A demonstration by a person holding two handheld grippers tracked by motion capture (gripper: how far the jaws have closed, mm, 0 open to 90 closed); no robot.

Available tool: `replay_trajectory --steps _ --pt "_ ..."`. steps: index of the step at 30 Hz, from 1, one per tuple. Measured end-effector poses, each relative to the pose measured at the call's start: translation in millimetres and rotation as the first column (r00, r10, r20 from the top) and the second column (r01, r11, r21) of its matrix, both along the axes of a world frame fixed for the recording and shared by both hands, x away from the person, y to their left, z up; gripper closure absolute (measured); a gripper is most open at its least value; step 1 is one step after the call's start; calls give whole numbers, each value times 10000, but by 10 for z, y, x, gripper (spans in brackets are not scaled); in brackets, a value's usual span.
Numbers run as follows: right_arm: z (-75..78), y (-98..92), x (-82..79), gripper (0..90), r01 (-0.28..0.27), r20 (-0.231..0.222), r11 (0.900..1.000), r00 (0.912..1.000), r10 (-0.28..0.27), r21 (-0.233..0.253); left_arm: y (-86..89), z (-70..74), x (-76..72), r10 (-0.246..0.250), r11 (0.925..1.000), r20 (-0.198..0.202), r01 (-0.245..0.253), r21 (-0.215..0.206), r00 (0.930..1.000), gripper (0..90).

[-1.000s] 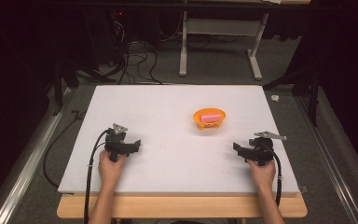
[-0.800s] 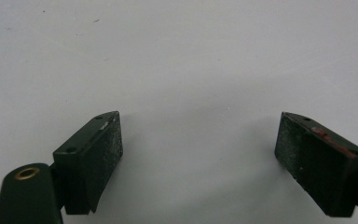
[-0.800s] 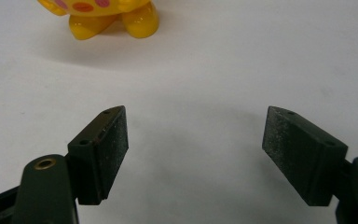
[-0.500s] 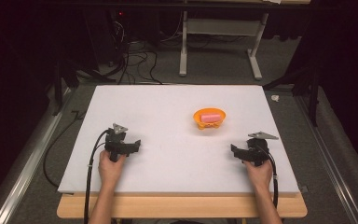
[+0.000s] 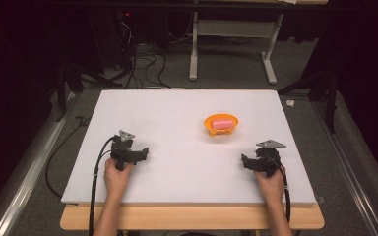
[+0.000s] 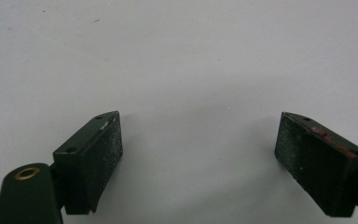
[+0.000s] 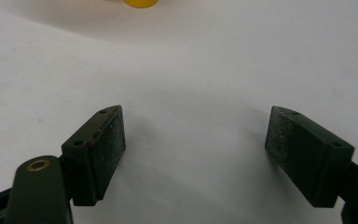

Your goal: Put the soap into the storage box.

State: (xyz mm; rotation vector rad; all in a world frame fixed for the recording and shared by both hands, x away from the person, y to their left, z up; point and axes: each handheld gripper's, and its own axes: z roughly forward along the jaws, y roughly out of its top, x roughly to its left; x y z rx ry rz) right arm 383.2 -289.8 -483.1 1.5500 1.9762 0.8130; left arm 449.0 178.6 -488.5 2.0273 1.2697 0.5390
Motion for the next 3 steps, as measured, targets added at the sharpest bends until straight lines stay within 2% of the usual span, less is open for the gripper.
replay_trajectory --steps 3 --pt "0 -1 0 205 3 1 10000 10000 -3 5 0 -1 1 4 10000 13 -4 -11 10000 153"
